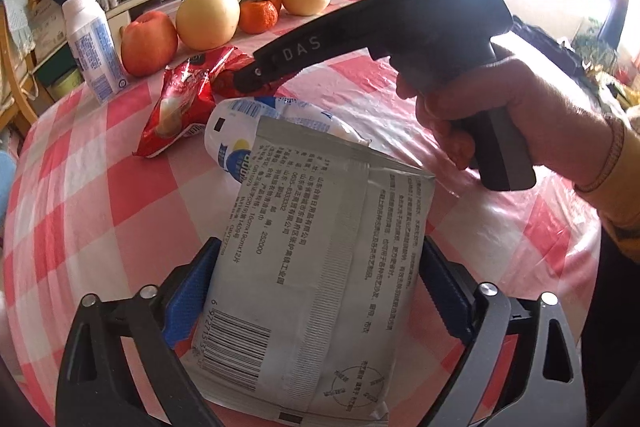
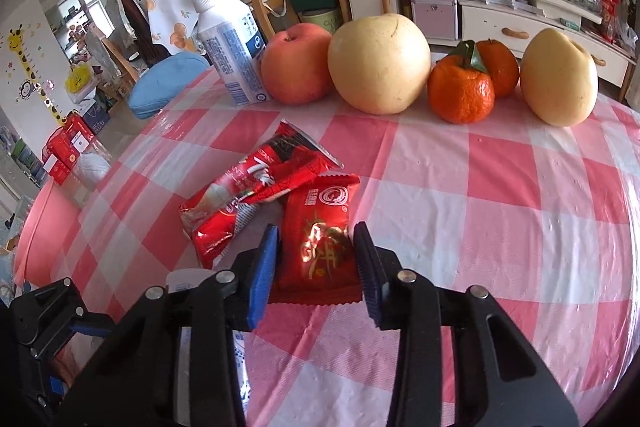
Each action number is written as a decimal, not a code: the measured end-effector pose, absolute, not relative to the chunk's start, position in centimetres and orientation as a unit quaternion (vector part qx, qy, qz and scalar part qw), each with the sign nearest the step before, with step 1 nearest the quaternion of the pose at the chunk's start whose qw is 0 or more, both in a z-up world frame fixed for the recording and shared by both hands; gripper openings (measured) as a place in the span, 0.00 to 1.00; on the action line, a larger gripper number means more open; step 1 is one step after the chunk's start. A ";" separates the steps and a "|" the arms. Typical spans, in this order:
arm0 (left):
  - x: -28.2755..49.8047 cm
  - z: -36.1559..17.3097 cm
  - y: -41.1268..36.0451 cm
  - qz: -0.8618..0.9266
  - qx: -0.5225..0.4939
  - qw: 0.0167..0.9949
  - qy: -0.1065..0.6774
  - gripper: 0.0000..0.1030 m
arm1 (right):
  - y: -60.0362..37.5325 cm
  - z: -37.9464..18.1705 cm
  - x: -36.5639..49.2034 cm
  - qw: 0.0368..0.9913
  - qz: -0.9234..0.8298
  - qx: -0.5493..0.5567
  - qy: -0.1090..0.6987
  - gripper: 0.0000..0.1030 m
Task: Collect trash
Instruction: 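Grasp the grey paper packet with the left tool while the right tool grasps the red candy wrapper, then lift the grey packet with the left tool while the right tool lifts the red wrapper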
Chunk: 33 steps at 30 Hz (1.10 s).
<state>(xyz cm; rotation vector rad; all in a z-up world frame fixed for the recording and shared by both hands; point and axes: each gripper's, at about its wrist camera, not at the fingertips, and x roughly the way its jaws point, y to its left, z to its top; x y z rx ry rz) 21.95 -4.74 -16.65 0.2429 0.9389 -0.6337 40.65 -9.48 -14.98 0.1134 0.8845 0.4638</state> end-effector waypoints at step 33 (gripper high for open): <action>19.5 -13.0 1.1 -0.295 0.018 0.865 0.405 0.78 | -12.4 -11.2 33.3 0.914 0.139 0.070 0.376 0.35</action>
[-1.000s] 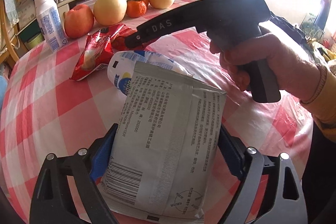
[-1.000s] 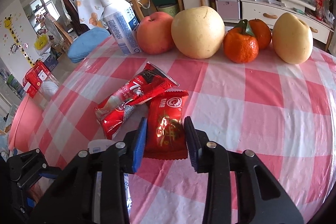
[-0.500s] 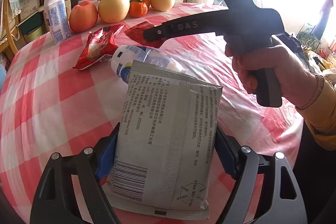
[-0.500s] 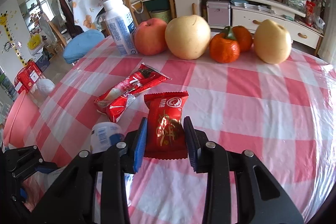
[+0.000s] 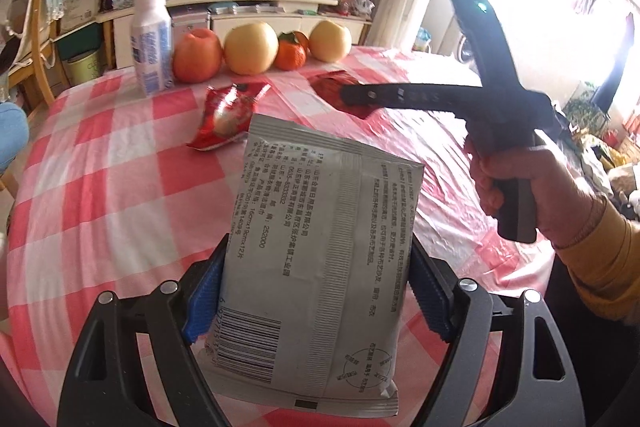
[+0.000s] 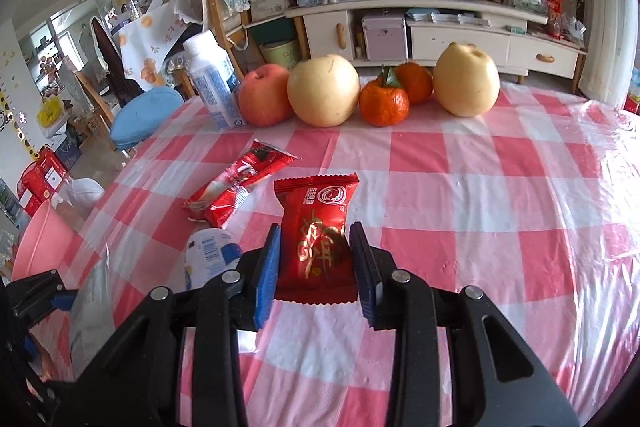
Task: Collect trash
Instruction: 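Lift the grey packet with the left tool while the right tool lifts the red wrapper, then carry the grey packet with the left tool while the right tool carries the red wrapper over the bucket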
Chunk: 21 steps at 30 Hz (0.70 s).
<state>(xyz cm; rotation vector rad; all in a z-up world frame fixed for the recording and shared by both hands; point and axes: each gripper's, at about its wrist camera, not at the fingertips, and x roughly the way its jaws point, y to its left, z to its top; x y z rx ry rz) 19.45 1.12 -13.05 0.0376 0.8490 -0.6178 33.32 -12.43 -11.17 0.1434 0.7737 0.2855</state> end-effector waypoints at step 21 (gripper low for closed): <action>19.6 -9.1 13.1 -0.116 -0.087 0.927 0.345 0.78 | -5.3 -7.8 27.8 0.913 0.181 0.051 0.363 0.35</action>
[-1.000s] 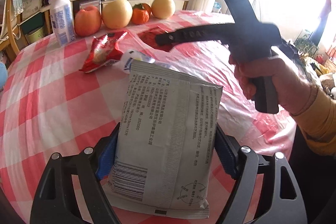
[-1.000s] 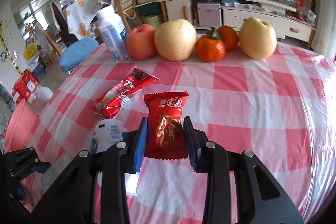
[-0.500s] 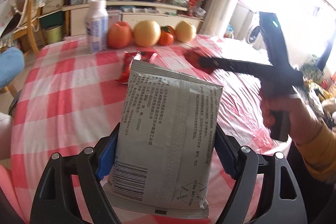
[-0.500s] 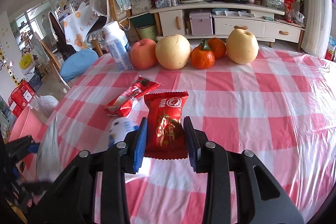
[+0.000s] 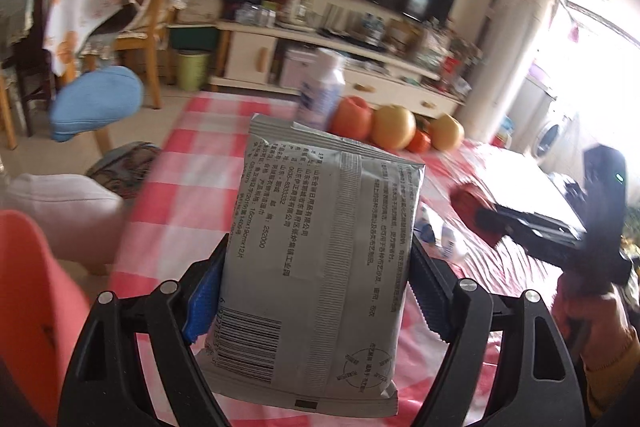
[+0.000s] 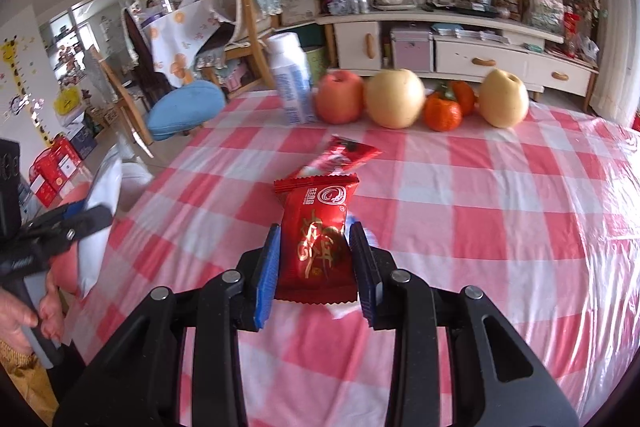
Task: Collect trash
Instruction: 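Carry the grey packet with the left tool while the right tool carries the red wrapper over the bucket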
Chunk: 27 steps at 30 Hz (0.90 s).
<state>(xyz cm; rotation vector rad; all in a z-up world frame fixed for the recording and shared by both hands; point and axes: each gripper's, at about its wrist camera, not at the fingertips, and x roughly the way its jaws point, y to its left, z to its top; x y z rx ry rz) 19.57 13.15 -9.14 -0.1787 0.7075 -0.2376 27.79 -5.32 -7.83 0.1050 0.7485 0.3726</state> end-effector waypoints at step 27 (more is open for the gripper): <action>15.7 -6.7 29.7 0.145 -0.144 0.930 0.305 0.78 | 16.1 -3.0 24.3 0.865 0.369 -0.034 0.339 0.35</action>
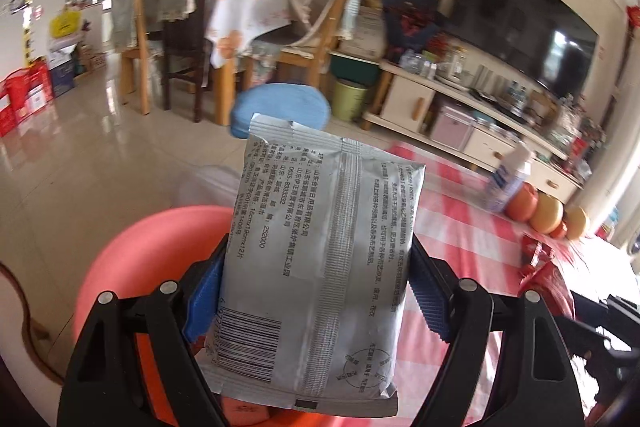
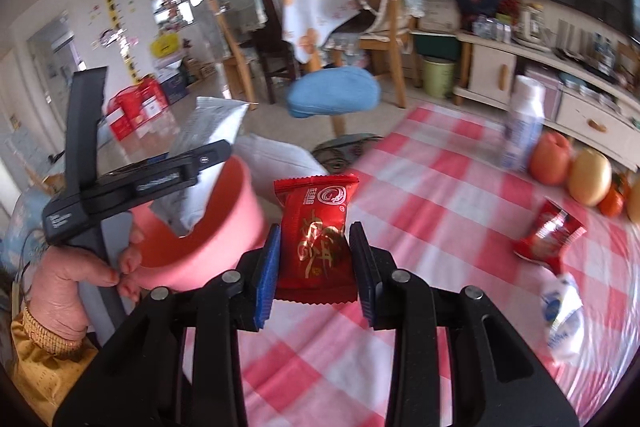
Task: Collect trash
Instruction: 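Carry the grey packet with the left tool while the right tool carries the red wrapper over the bucket, then open the left tool over the bucket while the right tool releases the red wrapper into it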
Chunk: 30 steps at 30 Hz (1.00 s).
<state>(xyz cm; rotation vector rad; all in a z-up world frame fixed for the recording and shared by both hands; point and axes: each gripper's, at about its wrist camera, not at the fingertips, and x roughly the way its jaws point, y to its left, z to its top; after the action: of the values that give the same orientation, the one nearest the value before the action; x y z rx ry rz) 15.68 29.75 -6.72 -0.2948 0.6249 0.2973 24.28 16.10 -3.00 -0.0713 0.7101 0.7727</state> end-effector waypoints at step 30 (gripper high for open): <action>14.0 -7.8 36.1 0.247 -0.182 0.894 0.325 0.87 | 28.1 -6.2 22.4 0.818 0.439 -0.090 0.362 0.68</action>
<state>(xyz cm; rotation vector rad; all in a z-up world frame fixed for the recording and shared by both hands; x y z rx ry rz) 13.97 36.14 -7.80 -0.3773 0.6746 0.5132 22.40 28.12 -6.25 -0.1915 0.7713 0.9345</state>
